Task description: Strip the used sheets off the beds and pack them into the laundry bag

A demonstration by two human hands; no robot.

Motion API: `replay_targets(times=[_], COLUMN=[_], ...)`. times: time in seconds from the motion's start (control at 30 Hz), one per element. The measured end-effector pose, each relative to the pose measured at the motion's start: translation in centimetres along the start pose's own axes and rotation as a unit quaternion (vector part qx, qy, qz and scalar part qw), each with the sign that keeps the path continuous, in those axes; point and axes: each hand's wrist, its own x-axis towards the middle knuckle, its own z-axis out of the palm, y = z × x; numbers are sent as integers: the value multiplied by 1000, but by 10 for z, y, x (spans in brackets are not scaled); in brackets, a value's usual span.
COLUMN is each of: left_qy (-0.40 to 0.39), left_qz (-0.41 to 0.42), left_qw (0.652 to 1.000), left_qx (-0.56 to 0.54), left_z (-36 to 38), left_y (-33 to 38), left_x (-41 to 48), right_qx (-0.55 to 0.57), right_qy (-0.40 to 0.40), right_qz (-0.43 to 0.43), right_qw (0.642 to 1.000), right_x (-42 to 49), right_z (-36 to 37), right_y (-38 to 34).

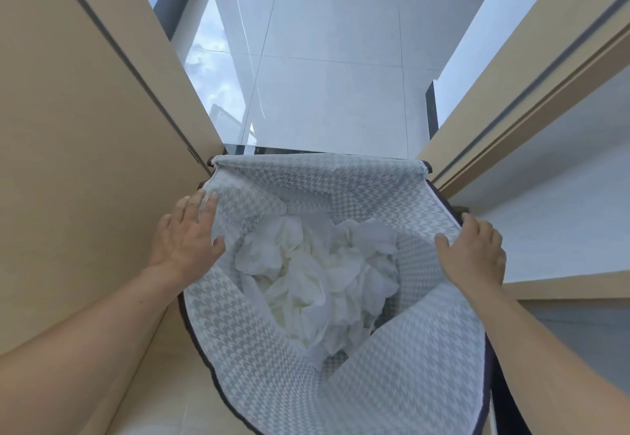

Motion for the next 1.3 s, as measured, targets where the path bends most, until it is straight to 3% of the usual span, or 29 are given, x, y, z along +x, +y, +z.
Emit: replay_targets(times=[0.33, 0.73, 1.0, 1.3], left_qy=[-10, 55, 104, 122], left_qz=[31, 155, 338, 551], left_qw=[999, 983, 934, 826], left_qx=[-31, -86, -59, -20], left_z=[-45, -204, -258, -286], left_y=[37, 95, 125, 204], left_x=[-19, -88, -146, -291], right_qx=[23, 97, 133, 159], right_qy=[-24, 0, 95, 167], right_qz=[-97, -132, -6, 203], right_qw=[995, 986, 986, 952], right_x=[-29, -125, -238, -421], right_z=[-23, -164, -220, -240], right_y=[-23, -60, -32, 64])
